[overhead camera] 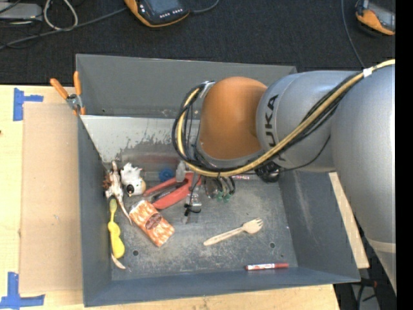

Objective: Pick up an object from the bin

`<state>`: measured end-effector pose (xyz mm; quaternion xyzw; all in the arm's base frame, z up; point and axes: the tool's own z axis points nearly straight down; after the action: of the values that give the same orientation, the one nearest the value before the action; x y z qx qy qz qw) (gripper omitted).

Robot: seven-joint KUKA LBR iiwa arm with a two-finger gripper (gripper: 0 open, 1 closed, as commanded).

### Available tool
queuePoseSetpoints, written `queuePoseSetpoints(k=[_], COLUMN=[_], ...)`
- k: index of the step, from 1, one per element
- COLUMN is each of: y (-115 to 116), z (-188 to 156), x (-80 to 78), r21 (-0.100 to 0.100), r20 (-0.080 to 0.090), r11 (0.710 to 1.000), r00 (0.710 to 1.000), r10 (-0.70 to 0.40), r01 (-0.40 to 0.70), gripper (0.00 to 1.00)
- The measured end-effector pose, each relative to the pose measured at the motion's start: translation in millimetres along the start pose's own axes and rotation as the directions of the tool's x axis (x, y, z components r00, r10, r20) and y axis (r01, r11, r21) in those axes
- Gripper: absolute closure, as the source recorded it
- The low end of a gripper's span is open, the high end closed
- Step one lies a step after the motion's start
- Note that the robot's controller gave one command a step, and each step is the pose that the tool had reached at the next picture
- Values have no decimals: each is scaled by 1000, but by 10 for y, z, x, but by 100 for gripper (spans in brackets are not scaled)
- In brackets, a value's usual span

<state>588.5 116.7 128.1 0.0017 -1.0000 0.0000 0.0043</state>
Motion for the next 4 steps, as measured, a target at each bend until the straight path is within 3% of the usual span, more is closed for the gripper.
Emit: queuePoseSetpoints(k=[1, 2, 3, 4], y=[-5, 180, 312, 559], z=[-49, 111, 310, 568], x=[-18, -120, -5, -43], r21=[-1, 1, -2, -3], r20=[7, 11, 14, 10], r11=[1000, 993, 991, 972], r00=[1000, 993, 991, 972], r10=[3, -115, -131, -234], r01=[-3, 115, 131, 234], gripper=[0, 0, 0, 100])
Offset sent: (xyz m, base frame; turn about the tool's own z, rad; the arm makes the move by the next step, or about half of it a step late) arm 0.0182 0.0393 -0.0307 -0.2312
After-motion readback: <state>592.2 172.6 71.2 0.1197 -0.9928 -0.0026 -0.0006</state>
